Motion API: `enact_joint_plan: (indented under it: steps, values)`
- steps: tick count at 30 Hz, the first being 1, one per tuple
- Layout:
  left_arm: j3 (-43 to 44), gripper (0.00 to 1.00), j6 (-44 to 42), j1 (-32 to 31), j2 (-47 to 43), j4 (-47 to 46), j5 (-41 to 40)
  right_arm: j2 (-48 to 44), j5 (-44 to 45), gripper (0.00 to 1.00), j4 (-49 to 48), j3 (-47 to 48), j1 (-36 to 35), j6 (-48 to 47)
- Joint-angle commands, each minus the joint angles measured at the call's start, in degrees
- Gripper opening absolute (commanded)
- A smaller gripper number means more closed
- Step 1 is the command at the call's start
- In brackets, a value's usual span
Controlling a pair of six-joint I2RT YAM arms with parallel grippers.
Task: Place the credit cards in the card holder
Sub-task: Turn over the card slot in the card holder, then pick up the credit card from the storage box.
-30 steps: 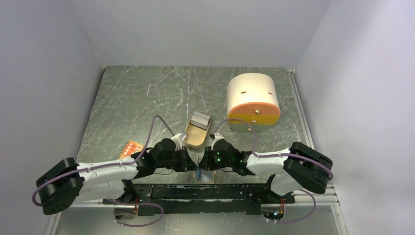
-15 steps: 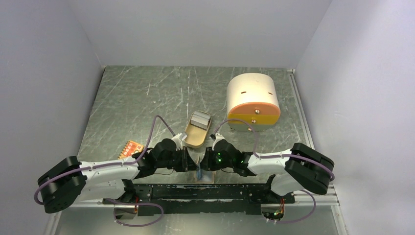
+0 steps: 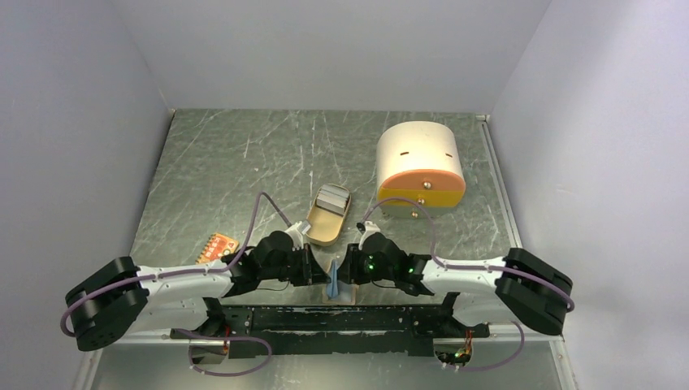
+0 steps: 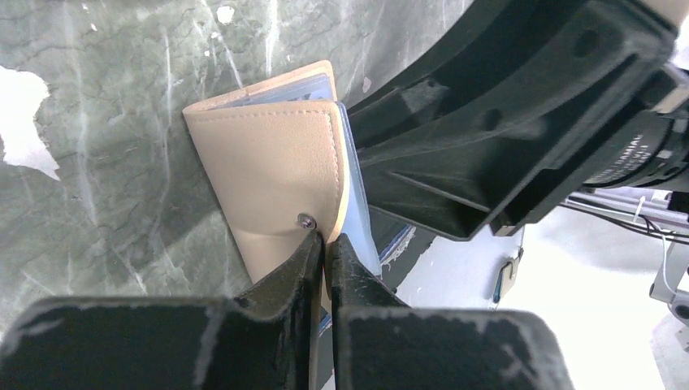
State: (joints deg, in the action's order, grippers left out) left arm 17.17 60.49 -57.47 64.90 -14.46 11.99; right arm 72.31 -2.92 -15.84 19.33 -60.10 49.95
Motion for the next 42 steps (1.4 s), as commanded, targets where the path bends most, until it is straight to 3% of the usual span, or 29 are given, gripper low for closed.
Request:
enact_joint_plan:
  steps: [1,7,12,19,25,31,38,42]
  values:
    - [0.08,0.09,-0.21,-0.27,-1.49,7.28,-4.07,-5.14,3.58,0.34,6.83,0.12,-0.3,0.14]
    - [0.73,0.09,0.67,-0.25,-5.79,13.51,-6.75,-15.73,7.28,0.43,15.73,0.88,-0.3,1.22]
    - [0.38,0.11,1.16,-0.27,-9.16,15.24,-8.45,-20.07,6.73,0.41,17.36,3.31,-0.44,1.35]
    - [1.97,0.12,1.03,-0.32,-9.3,18.48,-9.32,-12.9,3.89,0.36,14.44,7.16,-0.85,-0.87]
    - [1.09,0.3,3.0,-0.27,-14.42,21.43,-12.41,-7.47,7.59,0.38,20.01,13.46,-0.73,-8.58]
    - [-0.97,0.44,2.06,-0.18,-17.26,17.59,-12.57,-6.74,10.04,0.41,22.18,18.27,1.15,-15.24]
    - [-1.0,0.46,-0.07,-0.18,-11.52,13.69,-10.22,-4.17,12.1,0.46,28.34,26.77,6.46,-22.92]
    - [-0.49,0.46,-1.47,-0.16,-9.38,12.45,-9.7,-3.85,9.08,0.47,27.58,28.3,9.78,-26.71]
